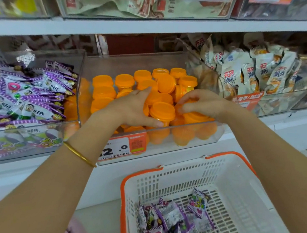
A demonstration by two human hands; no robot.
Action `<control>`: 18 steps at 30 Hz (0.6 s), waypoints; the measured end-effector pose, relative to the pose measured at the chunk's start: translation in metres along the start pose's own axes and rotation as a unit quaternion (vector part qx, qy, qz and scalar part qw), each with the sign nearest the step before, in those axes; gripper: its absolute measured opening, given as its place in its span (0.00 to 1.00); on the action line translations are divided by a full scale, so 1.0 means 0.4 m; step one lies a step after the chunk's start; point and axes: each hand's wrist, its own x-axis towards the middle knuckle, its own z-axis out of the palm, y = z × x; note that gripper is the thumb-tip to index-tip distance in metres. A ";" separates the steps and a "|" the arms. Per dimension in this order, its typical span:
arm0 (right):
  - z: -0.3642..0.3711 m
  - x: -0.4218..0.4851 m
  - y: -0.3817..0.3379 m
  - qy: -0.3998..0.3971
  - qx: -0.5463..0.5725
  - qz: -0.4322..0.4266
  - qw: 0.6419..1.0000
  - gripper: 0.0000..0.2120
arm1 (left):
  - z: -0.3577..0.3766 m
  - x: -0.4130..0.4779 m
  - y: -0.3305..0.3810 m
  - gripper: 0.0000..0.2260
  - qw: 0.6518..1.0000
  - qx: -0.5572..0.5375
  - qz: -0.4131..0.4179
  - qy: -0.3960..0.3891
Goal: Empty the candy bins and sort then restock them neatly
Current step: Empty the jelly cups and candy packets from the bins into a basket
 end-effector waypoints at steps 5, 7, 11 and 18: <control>0.014 0.004 -0.015 -0.032 0.121 0.064 0.990 0.20 | -0.001 -0.003 0.007 0.55 0.998 -0.066 0.009 0.001; 0.011 0.000 -0.020 -0.071 0.122 0.060 0.988 0.27 | -0.002 -0.003 0.004 0.55 0.997 -0.075 -0.005 0.009; -0.027 -0.026 -0.001 -0.176 0.110 0.032 0.978 0.41 | 0.000 0.001 -0.001 0.54 0.999 -0.048 0.006 0.006; -0.029 -0.027 -0.005 -0.187 0.052 0.004 0.981 0.39 | 0.008 0.003 -0.007 0.48 0.996 -0.076 0.046 0.007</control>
